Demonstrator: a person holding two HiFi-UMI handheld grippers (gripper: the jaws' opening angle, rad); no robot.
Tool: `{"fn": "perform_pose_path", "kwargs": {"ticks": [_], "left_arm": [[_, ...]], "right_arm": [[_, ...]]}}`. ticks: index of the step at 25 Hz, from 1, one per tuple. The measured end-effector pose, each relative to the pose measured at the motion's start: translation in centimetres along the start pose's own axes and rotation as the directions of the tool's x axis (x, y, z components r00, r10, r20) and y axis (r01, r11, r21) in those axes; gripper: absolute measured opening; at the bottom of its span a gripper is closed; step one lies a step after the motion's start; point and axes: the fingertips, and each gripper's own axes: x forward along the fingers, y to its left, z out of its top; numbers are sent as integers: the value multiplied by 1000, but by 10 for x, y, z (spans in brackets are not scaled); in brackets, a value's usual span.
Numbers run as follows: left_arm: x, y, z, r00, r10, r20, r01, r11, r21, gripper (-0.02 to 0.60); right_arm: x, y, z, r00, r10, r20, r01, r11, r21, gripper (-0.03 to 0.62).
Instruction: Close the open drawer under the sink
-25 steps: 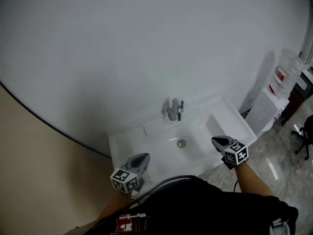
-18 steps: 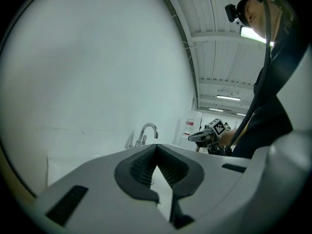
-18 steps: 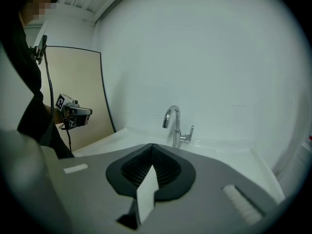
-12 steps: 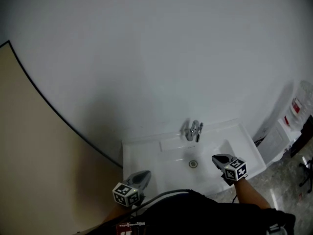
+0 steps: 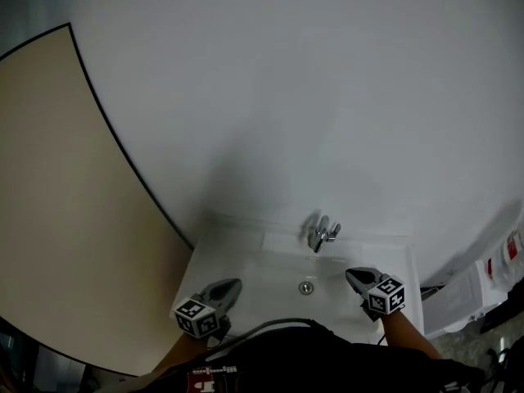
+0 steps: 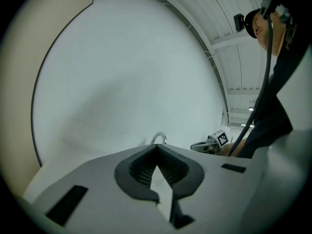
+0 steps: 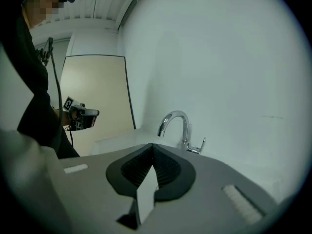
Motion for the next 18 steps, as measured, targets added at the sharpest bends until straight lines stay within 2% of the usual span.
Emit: {"fn": "perform_pose_path", "kwargs": {"ticks": [3,9,13,18], "left_arm": [[12,-17,1,1000,15,13,-14,1000,-24,-2],[11,-32,19,999,-24,21,24,999,32,-2],[3,-31,22,1000,-22,14,21,998,67,-2],[3,-26,15,999,-35,9,35,998,44,-2]], "right_arm": [[-15,-17,-1,999,12,31,-13,999,50,2],[-40,-16,13,987,-5,163,-19,989,145,0],[-51,-16,11,986,-39,163,10,984,177,0],[-50,-18,9,984,-45,175,3,972,237,0]]}}
